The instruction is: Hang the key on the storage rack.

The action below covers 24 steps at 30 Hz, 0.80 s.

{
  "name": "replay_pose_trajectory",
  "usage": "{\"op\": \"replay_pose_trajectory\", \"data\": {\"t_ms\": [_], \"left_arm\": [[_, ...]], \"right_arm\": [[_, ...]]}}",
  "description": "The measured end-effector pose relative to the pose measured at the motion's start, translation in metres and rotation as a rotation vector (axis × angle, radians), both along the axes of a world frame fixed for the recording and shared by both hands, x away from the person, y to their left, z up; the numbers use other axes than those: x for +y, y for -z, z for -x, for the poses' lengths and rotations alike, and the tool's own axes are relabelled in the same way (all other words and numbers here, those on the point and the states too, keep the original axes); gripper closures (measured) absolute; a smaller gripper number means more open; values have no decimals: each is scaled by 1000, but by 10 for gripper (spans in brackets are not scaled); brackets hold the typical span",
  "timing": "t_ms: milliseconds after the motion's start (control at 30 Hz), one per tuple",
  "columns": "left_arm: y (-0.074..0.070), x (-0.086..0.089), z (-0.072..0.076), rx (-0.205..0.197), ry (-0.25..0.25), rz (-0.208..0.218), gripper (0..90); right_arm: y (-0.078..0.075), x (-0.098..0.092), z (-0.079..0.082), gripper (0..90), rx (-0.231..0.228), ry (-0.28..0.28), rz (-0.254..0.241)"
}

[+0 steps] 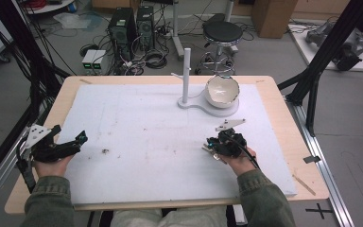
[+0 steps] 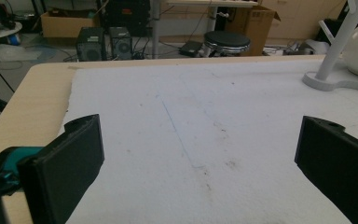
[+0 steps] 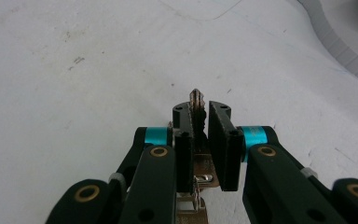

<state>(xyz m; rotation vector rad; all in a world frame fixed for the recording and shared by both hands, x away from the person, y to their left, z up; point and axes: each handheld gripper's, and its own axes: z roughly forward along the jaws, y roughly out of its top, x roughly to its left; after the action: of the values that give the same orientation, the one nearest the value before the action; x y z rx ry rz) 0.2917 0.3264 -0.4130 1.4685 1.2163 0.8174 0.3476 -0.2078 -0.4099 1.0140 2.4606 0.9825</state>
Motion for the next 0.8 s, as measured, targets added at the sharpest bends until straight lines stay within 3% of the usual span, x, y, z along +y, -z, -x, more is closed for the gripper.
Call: {"op": "replay_pose_trajectory", "data": {"t_ms": [567,800], "left_arm": [[0,0,0,0,0,-1,17],[0,0,0,0,-4,0,17]], "right_arm": [[-25,-8,7,806,-101,26,-96],[-34,-10,8,806,-109,23,-136]]}}
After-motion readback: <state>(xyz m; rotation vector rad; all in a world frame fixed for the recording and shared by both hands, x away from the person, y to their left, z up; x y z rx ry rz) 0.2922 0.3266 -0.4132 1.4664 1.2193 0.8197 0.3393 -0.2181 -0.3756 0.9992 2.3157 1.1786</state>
